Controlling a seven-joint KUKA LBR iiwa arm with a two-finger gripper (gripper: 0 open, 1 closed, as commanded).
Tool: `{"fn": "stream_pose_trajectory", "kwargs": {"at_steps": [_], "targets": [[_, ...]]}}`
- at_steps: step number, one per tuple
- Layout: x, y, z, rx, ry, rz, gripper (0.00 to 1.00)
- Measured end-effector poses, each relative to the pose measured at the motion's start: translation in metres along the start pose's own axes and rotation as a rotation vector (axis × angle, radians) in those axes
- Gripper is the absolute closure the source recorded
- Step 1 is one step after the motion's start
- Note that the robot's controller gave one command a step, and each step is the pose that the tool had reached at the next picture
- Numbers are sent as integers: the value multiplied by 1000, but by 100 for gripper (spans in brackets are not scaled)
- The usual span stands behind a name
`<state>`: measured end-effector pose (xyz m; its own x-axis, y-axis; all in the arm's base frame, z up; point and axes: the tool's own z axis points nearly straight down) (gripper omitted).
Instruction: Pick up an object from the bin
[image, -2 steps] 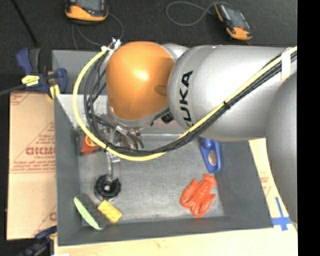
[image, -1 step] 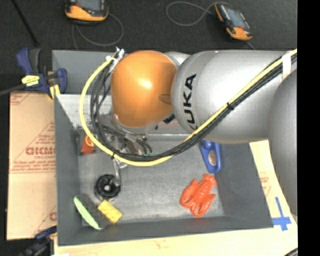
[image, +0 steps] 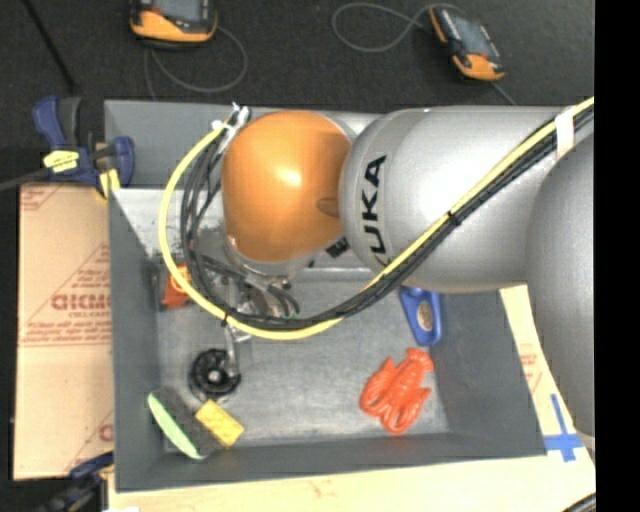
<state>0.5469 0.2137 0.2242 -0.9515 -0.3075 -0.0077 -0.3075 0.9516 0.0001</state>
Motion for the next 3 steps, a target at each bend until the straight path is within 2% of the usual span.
{"fn": "stream_pose_trajectory", "kwargs": {"at_steps": [1,2,3], "targets": [[9,2,21,0,10,274,0],[14,6,25,2,5,200,0],[28,-3,56,0,4,184,0]]}}
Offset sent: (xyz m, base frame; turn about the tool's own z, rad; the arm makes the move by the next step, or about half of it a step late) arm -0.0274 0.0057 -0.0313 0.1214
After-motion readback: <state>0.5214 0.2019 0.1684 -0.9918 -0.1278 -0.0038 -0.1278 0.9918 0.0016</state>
